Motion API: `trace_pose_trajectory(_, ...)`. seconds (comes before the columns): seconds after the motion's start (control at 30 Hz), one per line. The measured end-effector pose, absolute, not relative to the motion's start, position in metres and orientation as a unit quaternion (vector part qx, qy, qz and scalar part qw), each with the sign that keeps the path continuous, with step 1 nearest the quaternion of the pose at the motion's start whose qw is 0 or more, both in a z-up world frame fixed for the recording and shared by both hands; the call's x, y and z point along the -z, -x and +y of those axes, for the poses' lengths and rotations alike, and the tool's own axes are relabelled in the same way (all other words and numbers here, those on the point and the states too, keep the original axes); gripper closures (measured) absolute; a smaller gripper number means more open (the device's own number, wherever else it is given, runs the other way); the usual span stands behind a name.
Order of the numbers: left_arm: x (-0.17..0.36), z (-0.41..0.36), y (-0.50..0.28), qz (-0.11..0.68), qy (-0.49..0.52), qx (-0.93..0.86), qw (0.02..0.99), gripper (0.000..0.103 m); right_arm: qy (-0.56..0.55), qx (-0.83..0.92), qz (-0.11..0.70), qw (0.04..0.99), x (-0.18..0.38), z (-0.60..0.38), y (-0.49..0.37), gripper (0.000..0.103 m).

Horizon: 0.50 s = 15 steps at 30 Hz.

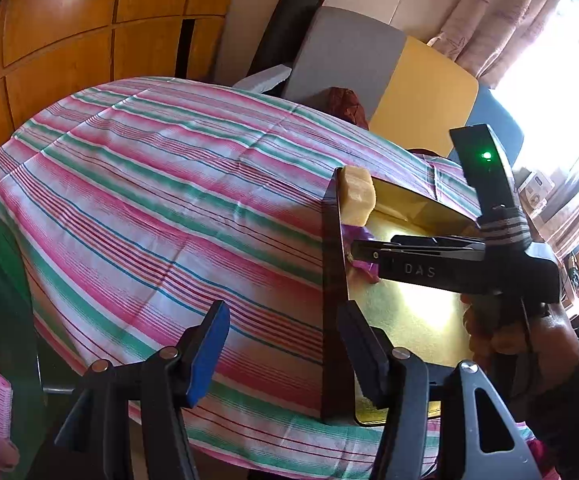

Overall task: Organize objects
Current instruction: 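Carry the purple packet into the gold tray and open the right tool, then move both tools back to the pile of items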

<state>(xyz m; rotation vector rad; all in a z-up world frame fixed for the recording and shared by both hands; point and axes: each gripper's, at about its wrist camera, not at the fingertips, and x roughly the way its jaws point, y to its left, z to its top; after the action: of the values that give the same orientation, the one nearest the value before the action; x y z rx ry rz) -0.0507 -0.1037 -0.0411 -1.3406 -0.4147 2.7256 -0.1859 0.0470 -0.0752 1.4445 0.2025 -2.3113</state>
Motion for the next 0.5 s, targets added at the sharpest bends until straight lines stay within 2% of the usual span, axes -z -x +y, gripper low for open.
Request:
trace_pose_trajectory(0.17,0.034,-0.100,0.047,-0.126,0.428,-0.894,0.033,0.045,-0.500,0.840,0.067,0.202,0.059,0.058,0.167,0.035)
trace_pose_trajectory(0.5,0.009,-0.074,0.034,-0.076,0.397,-0.914,0.035,0.044,-0.473,0.860,0.032,0.191,0.031,0.109,0.113,0.021)
